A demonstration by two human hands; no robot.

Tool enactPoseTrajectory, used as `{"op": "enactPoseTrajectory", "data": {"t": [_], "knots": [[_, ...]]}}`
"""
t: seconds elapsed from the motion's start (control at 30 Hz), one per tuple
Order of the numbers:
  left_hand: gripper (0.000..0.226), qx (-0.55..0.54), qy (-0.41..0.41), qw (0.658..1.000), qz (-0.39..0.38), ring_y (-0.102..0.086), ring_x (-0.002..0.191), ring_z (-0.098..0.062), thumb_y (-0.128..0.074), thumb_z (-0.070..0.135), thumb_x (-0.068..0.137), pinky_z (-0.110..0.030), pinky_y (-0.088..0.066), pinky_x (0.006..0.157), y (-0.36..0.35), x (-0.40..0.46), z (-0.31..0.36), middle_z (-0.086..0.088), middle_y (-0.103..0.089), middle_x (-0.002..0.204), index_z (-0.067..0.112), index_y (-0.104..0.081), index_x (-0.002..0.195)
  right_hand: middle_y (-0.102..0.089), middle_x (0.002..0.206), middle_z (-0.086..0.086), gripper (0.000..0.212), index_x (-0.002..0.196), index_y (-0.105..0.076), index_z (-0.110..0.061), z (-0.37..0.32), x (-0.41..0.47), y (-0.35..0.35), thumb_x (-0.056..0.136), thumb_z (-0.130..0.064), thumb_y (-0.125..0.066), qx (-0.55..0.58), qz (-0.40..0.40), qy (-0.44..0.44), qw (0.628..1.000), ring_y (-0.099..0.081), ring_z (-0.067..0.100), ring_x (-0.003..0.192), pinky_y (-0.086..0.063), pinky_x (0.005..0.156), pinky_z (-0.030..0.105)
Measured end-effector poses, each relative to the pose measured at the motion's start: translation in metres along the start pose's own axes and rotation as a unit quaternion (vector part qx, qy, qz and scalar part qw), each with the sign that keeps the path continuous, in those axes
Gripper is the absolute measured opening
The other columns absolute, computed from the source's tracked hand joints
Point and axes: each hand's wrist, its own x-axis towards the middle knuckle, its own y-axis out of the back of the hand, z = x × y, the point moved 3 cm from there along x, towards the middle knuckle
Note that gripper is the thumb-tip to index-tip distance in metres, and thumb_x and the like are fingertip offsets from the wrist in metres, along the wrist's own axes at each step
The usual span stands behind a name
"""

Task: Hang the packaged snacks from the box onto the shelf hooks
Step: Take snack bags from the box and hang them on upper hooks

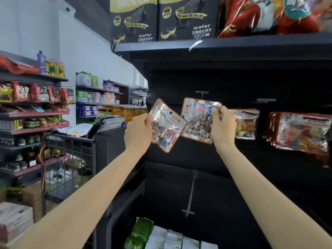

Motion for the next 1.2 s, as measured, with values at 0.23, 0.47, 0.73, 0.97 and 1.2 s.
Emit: {"op": "enactPoseTrajectory", "data": {"t": [0.23, 0.47, 0.73, 0.97, 1.2], "knots": [[0.029, 0.018, 0.005, 1.000, 0.015, -0.055, 0.085, -0.025, -0.035, 0.025, 0.101, -0.034, -0.041, 0.066, -0.001, 0.006, 0.009, -0.006, -0.060, 0.089, 0.015, -0.054, 0.082, -0.053, 0.076, -0.004, 0.018, 0.090, -0.053, -0.008, -0.002, 0.007, -0.005, 0.100, -0.018, -0.042, 0.022, 0.013, -0.006, 1.000, -0.049, 0.004, 0.065, -0.041, 0.057, 0.016], [0.021, -0.253, 0.112, 0.935, -0.221, -0.067, 0.065, -0.011, -0.048, 0.021, 0.097, -0.024, -0.056, 0.059, -0.011, -0.012, 0.017, -0.003, -0.071, 0.084, 0.015, -0.066, 0.089, -0.045, 0.072, -0.004, 0.024, 0.074, -0.041, -0.020, 0.011, -0.020, -0.003, 0.094, -0.009, -0.050, 0.137, 0.091, -0.072, 0.984, -0.043, 0.005, 0.062, -0.042, 0.059, 0.015], [0.025, -0.261, 0.076, 0.930, -0.245, -0.067, 0.061, -0.008, -0.047, 0.018, 0.098, -0.021, -0.054, 0.054, -0.024, -0.006, 0.027, -0.005, -0.069, 0.079, 0.010, -0.066, 0.085, -0.066, 0.080, 0.000, 0.008, 0.083, -0.053, -0.014, 0.005, -0.009, 0.004, 0.091, -0.012, -0.055, 0.203, -0.131, -0.153, 0.958, -0.066, 0.009, 0.065, -0.051, 0.052, 0.023], [0.033, -0.155, -0.032, 0.961, -0.227, -0.068, 0.082, -0.024, -0.049, 0.024, 0.096, -0.045, -0.054, 0.083, -0.029, 0.001, 0.041, -0.012, -0.071, 0.086, -0.002, -0.066, 0.085, -0.071, 0.085, 0.018, 0.030, 0.091, -0.067, 0.004, -0.002, 0.003, 0.011, 0.095, -0.023, -0.055, 0.025, -0.158, -0.055, 0.986, -0.069, 0.031, 0.081, -0.055, 0.069, 0.045], [0.034, -0.148, 0.035, 0.984, -0.098, -0.066, 0.084, -0.027, -0.045, 0.022, 0.097, -0.044, -0.052, 0.079, -0.023, 0.013, 0.031, -0.014, -0.069, 0.087, -0.003, -0.063, 0.083, -0.058, 0.071, 0.023, 0.030, 0.071, -0.057, -0.002, -0.002, 0.024, 0.004, 0.094, -0.021, -0.053, 0.037, -0.054, -0.054, 0.996, -0.054, 0.037, 0.063, -0.048, 0.061, 0.044]]}}
